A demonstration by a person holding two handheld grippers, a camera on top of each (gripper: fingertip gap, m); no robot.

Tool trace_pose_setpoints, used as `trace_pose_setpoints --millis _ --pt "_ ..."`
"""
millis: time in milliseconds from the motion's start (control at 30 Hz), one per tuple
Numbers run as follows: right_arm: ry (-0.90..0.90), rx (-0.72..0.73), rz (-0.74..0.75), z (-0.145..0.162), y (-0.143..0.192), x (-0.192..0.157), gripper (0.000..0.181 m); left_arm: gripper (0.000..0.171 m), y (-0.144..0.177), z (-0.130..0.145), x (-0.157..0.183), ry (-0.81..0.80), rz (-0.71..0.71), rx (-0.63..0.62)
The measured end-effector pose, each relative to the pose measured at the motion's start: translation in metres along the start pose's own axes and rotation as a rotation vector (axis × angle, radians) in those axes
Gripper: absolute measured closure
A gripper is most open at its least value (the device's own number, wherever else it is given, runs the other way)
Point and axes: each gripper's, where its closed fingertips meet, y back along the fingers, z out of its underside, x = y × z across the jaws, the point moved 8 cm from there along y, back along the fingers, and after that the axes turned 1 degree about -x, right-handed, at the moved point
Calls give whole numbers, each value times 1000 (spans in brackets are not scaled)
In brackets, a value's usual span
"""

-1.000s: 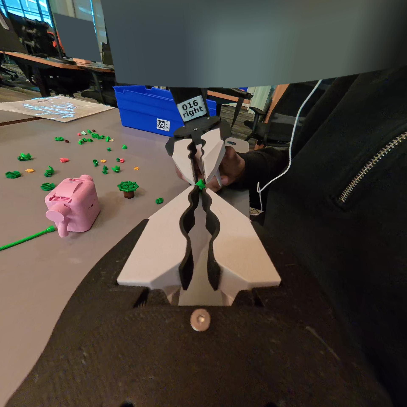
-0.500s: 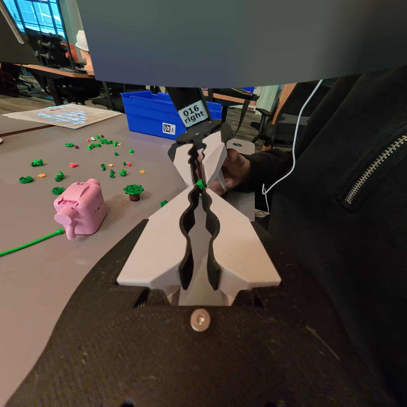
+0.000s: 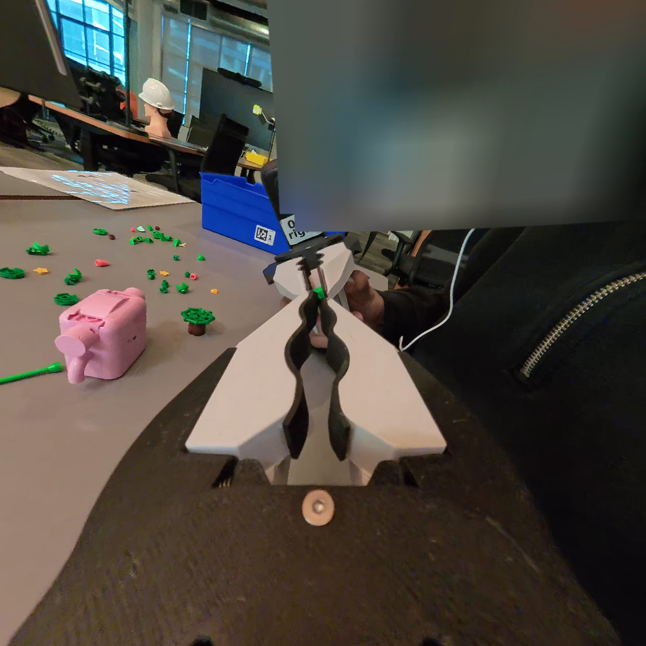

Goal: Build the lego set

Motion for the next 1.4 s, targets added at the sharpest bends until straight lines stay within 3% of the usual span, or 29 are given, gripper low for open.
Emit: trace_pose_setpoints --millis 367,567,700,1000,1100,1400 --pt "80 6 33 -1 -3 -4 178 171 -2 1 -3 122 55 50" --pt "104 30 58 -6 0 0 178 171 -5 -2 -2 17 -10 51" --pt "190 76 103 -11 9 -4 178 149 -2 -2 -7 73 9 67" --pt "554 -15 192 -5 6 -18 177 157 -7 3 -6 145 98 33" --pt "563 -21 196 -5 6 -20 177 169 -5 2 -4 152 150 49" --pt "522 -20 177 -5 7 -18 177 164 -4 3 -8 191 138 58"
